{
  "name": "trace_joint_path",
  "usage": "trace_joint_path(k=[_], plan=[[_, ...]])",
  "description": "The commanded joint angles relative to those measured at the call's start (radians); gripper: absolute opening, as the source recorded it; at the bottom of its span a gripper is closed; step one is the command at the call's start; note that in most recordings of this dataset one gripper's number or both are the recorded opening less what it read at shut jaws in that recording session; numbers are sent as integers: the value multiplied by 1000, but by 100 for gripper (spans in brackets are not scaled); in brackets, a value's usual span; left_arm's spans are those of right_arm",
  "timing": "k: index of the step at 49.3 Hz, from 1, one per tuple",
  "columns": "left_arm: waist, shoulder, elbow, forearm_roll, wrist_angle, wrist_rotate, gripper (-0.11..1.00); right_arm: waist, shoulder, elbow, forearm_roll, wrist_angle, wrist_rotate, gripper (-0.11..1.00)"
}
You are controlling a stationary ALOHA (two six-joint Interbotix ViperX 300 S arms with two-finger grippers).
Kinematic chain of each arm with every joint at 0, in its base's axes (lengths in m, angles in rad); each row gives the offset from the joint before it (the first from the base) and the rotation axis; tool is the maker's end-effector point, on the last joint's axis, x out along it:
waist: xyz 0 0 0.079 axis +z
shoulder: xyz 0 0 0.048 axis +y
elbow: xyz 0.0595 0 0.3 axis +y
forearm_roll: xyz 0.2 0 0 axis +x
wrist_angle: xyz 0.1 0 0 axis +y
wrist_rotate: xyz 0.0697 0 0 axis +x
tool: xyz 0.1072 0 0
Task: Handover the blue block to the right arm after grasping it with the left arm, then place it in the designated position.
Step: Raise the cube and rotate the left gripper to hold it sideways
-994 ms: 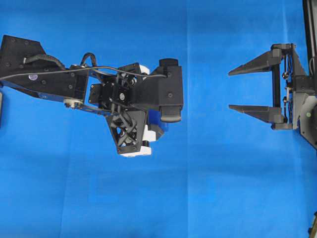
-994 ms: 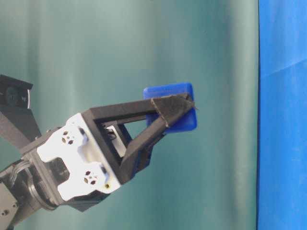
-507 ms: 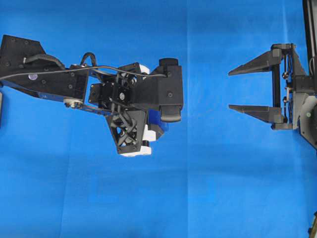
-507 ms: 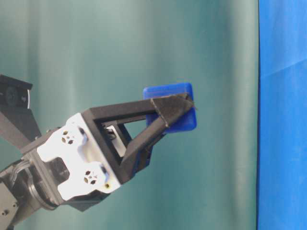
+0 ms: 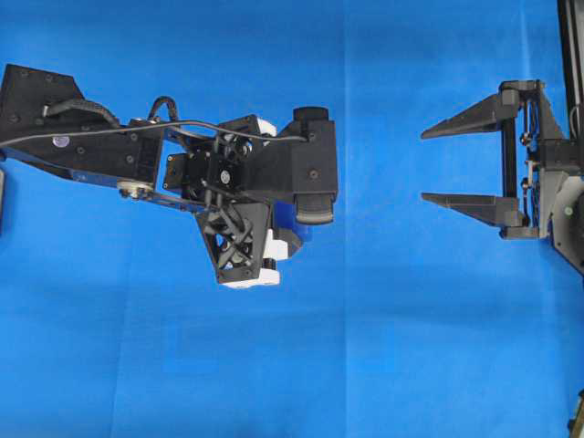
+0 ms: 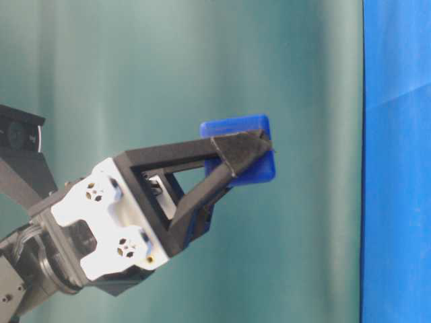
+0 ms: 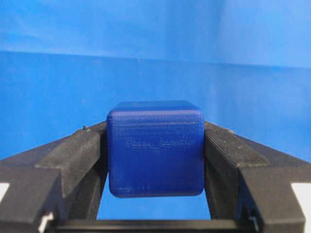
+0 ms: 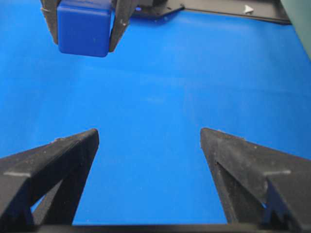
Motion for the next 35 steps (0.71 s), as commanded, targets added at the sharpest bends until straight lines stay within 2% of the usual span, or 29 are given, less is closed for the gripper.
trace_joint_path(k=[1,13,28,35], plan=[[2,-43,-8,5,-26,-2,48,-2,3,-26,0,-11,-2,97],[3,-112,103,6,-187,-3,48,-2,3,-29,0,-11,0,97],[29,-272,357,8,-588,6,48,-2,3,-38,-2,-11,-3,97],[34,-333,457,6,-750,51,48,-2,3,-44,-5,-11,-5,97]])
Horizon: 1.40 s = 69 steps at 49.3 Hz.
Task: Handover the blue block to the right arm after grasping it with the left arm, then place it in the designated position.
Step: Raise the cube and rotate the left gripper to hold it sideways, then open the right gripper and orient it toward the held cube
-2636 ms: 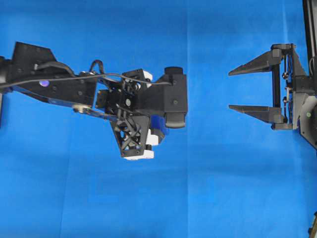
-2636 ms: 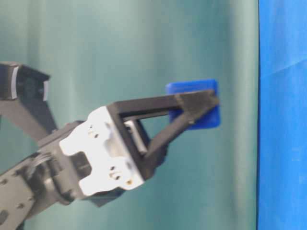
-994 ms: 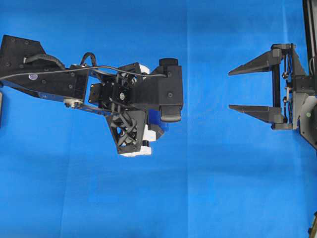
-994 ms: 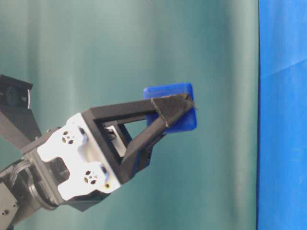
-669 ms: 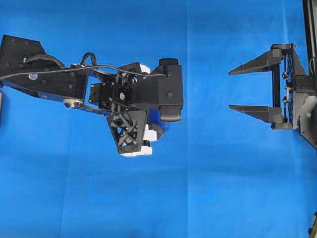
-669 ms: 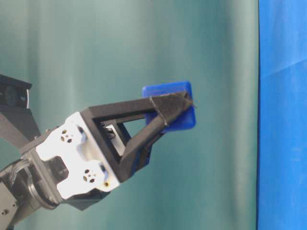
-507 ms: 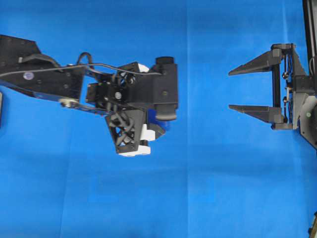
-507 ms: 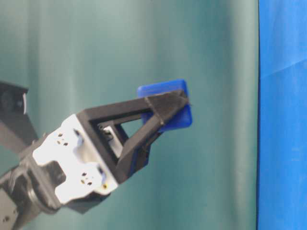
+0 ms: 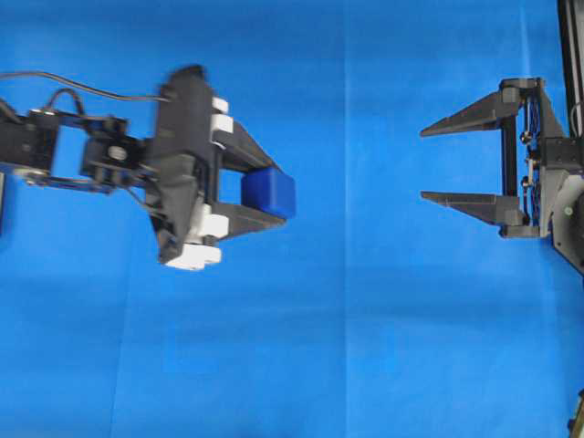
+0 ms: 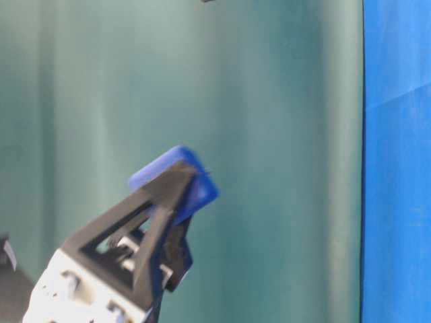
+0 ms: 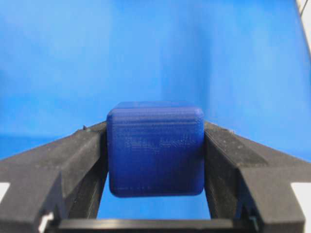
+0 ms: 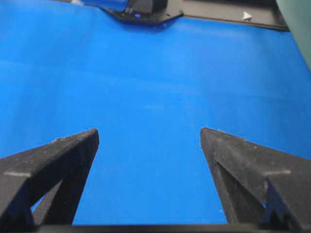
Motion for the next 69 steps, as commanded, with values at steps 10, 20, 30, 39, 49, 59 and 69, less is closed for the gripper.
trace_joint_path(k=[10,20,30,39,49,59,69], plan=[[5,-98,107,3,-206,64,48,-2,2,-34,-3,-11,-2,97],[8,-98,130,3,-242,67,48,-2,2,-37,-3,-12,-2,97],[8,-98,132,3,-244,67,49,-2,3,-38,-3,-12,-2,97],[8,-98,132,3,-244,67,48,-2,2,-40,-3,-14,-2,97],[9,-98,132,3,-244,67,48,-2,2,-58,-44,-8,-20,97],[15,-100,132,2,-244,67,49,-2,0,-83,-164,25,-103,95],[17,-100,132,2,-244,67,48,-2,-5,-107,-255,57,-204,94]])
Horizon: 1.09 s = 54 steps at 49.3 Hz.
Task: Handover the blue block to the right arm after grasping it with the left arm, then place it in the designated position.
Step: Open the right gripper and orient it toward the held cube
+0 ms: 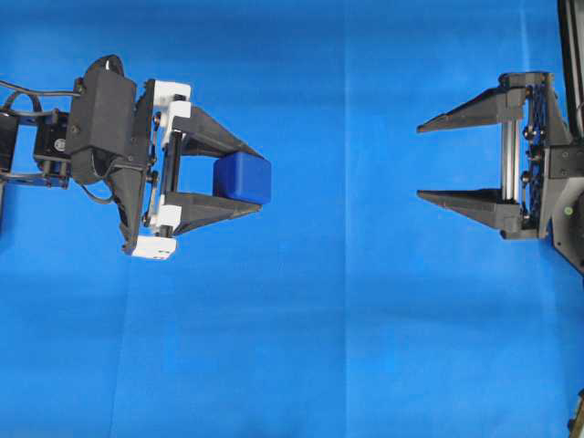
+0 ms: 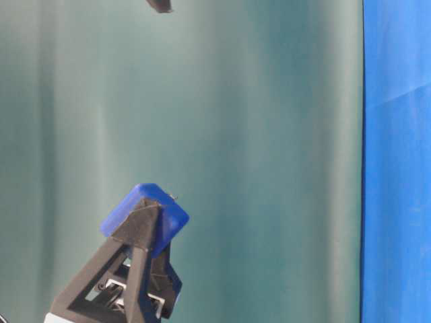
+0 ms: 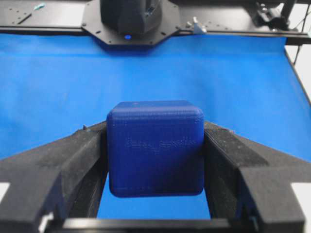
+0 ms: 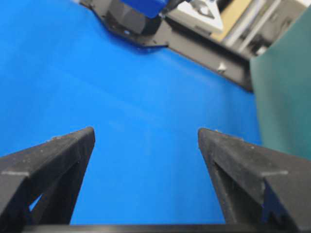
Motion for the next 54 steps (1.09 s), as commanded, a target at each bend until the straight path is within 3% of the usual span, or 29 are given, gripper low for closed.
trace_joint_path(k=[1,16,27,34,48,54], plan=[[8,-18,-11,2,-9,0,49,-3,-5,-38,-37,9,-32,94],[15,-18,-11,2,-9,0,48,-3,-29,-64,-169,32,-224,94],[18,-21,-8,2,-9,0,48,-3,-32,-63,-308,32,-407,94],[21,-21,-8,2,-9,0,48,-3,-25,-63,-382,32,-489,94],[28,-21,-8,2,-9,0,48,-3,-15,-64,-479,26,-509,94],[28,-21,-8,0,-9,-2,48,-3,-15,-64,-489,21,-509,94]])
